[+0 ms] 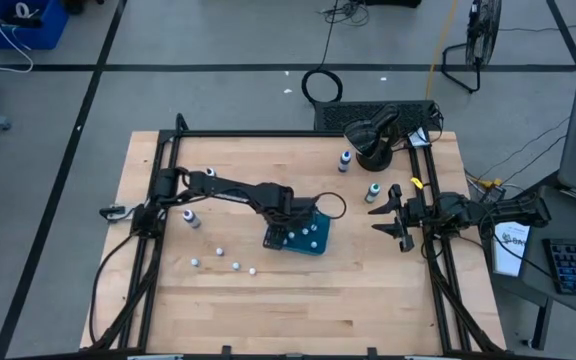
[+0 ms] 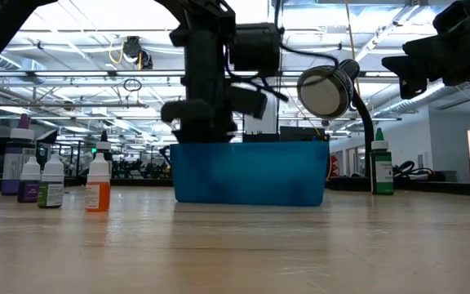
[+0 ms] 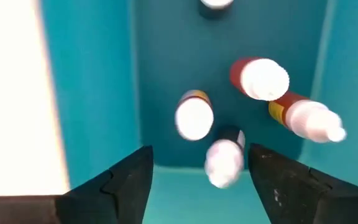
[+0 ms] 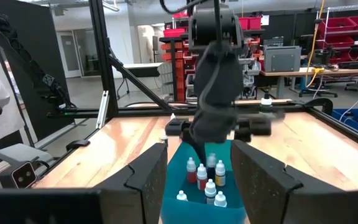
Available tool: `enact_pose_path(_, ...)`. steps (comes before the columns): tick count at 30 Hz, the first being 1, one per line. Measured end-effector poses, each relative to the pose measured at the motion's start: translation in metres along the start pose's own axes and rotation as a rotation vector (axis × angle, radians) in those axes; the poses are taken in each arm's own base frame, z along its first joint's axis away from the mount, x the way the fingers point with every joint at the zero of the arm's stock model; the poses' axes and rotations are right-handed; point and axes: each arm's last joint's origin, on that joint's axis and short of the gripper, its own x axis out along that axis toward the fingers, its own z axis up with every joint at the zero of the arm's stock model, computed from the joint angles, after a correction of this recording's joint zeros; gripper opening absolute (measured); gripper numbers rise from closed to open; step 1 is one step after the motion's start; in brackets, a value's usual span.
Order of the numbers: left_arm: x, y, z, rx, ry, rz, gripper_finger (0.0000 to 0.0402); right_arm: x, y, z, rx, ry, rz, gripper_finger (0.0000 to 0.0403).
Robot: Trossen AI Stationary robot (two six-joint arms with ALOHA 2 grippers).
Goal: Pick & Place food coloring
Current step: Put the small violet food coloring bottle into the blue bin
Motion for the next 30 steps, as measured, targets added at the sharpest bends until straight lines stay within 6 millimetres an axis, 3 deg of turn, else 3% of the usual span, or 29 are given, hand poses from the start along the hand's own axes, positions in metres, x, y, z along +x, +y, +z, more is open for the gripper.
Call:
enact_pose_path(10, -0.053, -0.001, -0.012, -0.019, -0.081, 0.034, 0.0258, 0.000, 0.000, 0.000, 0.000, 0.000, 0.000, 0.0165)
enact_pose_path(15, -0.084, -0.005, -0.032, -0.163, -0.047, -0.005, 0.0257, 0.000, 0.000, 0.000, 0.000, -0.001, 0.000, 0.0163)
enact_pose_path(19, -0.097, -0.015, -0.050, -0.309, 0.065, -0.037, 0.0259, 0.000, 0.000, 0.000, 0.000, 0.000, 0.000, 0.0164)
enact_pose_path(23, -0.094, -0.034, -0.058, -0.427, 0.133, 0.015, 0.0253, 0.000, 0.000, 0.000, 0.000, 0.000, 0.000, 0.0166)
enact_pose_path(30, -0.053, -0.073, -0.078, -0.505, 0.267, 0.056, 0.0253, 0.000, 0.000, 0.000, 0.000, 0.000, 0.000, 0.0163)
